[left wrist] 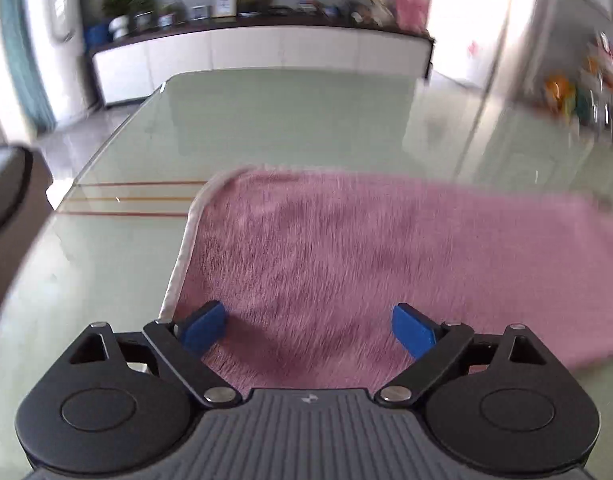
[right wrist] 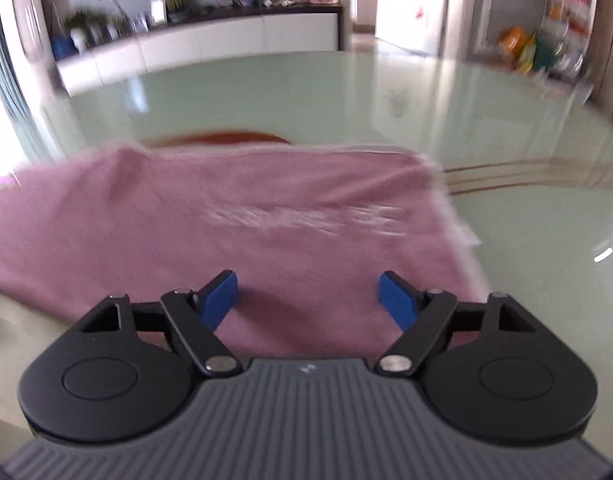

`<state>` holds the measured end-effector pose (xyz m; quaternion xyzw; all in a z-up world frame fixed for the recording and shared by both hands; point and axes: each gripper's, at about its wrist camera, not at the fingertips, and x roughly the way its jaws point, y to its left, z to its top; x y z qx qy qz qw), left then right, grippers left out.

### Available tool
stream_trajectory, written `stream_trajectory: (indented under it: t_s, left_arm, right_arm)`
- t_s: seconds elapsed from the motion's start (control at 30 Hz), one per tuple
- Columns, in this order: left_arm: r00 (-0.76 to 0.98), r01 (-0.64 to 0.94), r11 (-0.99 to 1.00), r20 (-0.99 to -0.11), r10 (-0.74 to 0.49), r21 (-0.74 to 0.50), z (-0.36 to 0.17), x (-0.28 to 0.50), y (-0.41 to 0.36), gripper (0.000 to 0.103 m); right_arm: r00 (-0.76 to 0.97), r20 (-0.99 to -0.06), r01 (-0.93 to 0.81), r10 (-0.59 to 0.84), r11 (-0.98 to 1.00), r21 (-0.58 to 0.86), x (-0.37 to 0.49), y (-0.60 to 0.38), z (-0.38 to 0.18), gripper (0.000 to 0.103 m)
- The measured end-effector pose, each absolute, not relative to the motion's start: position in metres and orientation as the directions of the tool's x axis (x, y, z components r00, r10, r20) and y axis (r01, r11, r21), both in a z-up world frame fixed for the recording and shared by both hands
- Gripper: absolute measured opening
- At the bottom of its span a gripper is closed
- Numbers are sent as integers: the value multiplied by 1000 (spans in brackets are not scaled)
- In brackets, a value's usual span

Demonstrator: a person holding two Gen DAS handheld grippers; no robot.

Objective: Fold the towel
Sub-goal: 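Move both open tools down to the folded towel's end hem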

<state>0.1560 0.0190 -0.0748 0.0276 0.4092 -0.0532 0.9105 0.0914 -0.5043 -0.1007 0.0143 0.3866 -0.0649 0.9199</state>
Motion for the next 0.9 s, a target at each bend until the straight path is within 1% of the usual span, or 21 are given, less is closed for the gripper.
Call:
stream_trajectory:
  t_s: [0.07,0.1,0.13,0.2,0.23,0.3,0.4,0.47,0.5,0.57,0.6,0.63,0.7,0.73,0.8,0.87,0.9]
  left_arm:
    - [663,118,993,-745,-79,-1,-76,149,25,95]
    - [663,117,993,-745,-77,2,-75,147,28,96]
    - [660,117,993,-748,-75,3,-74,147,31,94]
    - [651,112,994,-756,-69,5,-67,152,34,91]
    - [660,103,995,-749,-59,13,-61,155,34,92]
    - [694,83,996,-719,-30,38,-47,166,33,94]
    - [689,84,995,-724,-26,44,-36,172,31,93]
    - [660,79,996,-751,-15,50,-32,184,35,91]
    - [645,76,996,-764,-10,50,-29,189,39,89]
    - [611,81,996,-791,-26,30,-26,201,48,86]
    - [587,86,996,-809,-37,17,-25,210,53,84]
    - [554,89,996,-831,-49,1,-25,222,58,83]
    - [512,80,997,-857,-50,-11,-26,240,66,79]
    - [498,72,997,-866,-41,-6,-27,248,68,75]
    - [476,61,998,-879,-27,2,-29,258,72,74]
    - [459,67,998,-888,-39,-9,-32,265,75,73]
    - [451,68,997,-891,-48,-19,-34,268,76,68]
  right_arm:
    - [692,-714,159,-109,987,4,88,-514,-101,88]
    - [686,-717,173,-121,985,-1,86,-519,-98,85]
    - [683,-720,184,-127,983,1,85,-522,-96,78]
    - [705,-701,197,-105,979,51,83,-525,-85,78]
    - [732,-676,193,-88,978,81,80,-525,-78,78]
    - [765,-640,161,-72,983,83,85,-514,-68,78]
    - [765,-643,123,-34,988,94,97,-511,-64,76]
    - [748,-664,122,-10,985,122,110,-524,-60,63]
    - [731,-683,143,-5,979,147,121,-539,-56,58]
    - [696,-718,174,0,970,169,142,-562,-51,39]
    - [673,-740,190,-2,967,170,151,-571,-51,37]
    - [628,-779,215,-1,961,172,166,-585,-48,35]
    - [569,-822,232,10,957,172,180,-596,-47,35]
    - [553,-833,229,16,958,170,185,-598,-47,35]
    - [525,-850,214,38,961,175,193,-603,-48,35]
    - [516,-855,210,56,959,189,198,-605,-50,35]
    - [514,-856,216,60,956,197,200,-607,-51,35]
